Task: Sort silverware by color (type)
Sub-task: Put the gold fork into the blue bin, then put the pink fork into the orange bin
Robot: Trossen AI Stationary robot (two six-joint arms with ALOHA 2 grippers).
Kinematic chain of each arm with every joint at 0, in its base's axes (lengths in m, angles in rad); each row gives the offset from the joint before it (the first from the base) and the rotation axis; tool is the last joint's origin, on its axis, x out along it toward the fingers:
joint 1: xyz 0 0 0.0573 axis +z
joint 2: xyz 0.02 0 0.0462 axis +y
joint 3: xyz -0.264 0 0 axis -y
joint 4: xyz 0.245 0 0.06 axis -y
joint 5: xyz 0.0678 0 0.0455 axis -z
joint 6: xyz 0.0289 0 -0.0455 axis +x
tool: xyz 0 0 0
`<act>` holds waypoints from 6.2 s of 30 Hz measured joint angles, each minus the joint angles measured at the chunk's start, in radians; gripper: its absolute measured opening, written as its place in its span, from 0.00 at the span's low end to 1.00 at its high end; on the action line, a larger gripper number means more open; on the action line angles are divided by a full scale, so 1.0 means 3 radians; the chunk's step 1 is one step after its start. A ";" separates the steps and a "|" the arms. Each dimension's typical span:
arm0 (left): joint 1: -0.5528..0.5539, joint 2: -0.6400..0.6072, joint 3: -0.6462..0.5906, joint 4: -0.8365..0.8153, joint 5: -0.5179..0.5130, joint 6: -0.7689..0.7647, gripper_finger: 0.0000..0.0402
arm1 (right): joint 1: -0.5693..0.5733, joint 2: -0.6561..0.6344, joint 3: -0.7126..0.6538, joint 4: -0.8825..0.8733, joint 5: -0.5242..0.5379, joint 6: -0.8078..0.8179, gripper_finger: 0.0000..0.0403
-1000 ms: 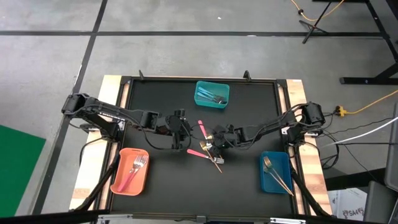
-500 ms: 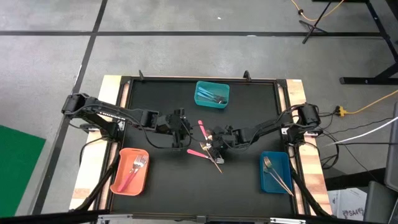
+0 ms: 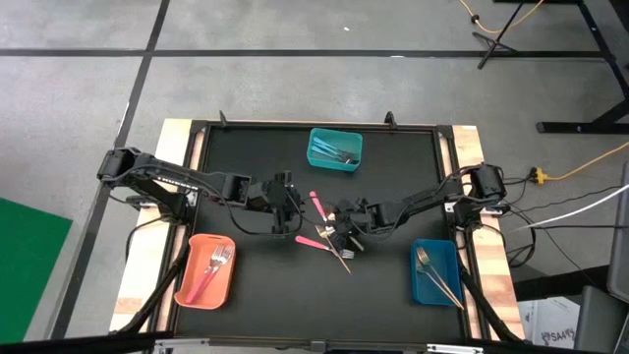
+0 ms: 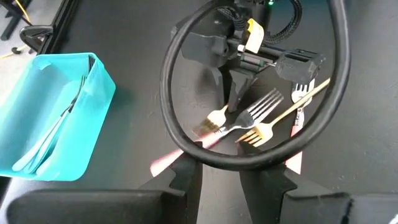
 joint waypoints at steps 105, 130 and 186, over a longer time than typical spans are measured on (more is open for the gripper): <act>-0.0001 0.0000 0.0000 0.0118 0.0003 0.0004 0.24 | 0.3075 -0.1423 -0.0008 -0.3429 -0.0329 0.5055 0.00; -0.0001 0.0000 0.0000 0.0167 0.0003 0.0004 0.24 | 0.3075 -0.1151 -0.0008 -0.3415 -0.0328 0.4972 0.05; 0.0785 0.1355 0.0000 0.1282 0.1531 0.0799 0.24 | 0.2249 -0.1156 0.1199 -0.4516 0.1199 0.3191 0.18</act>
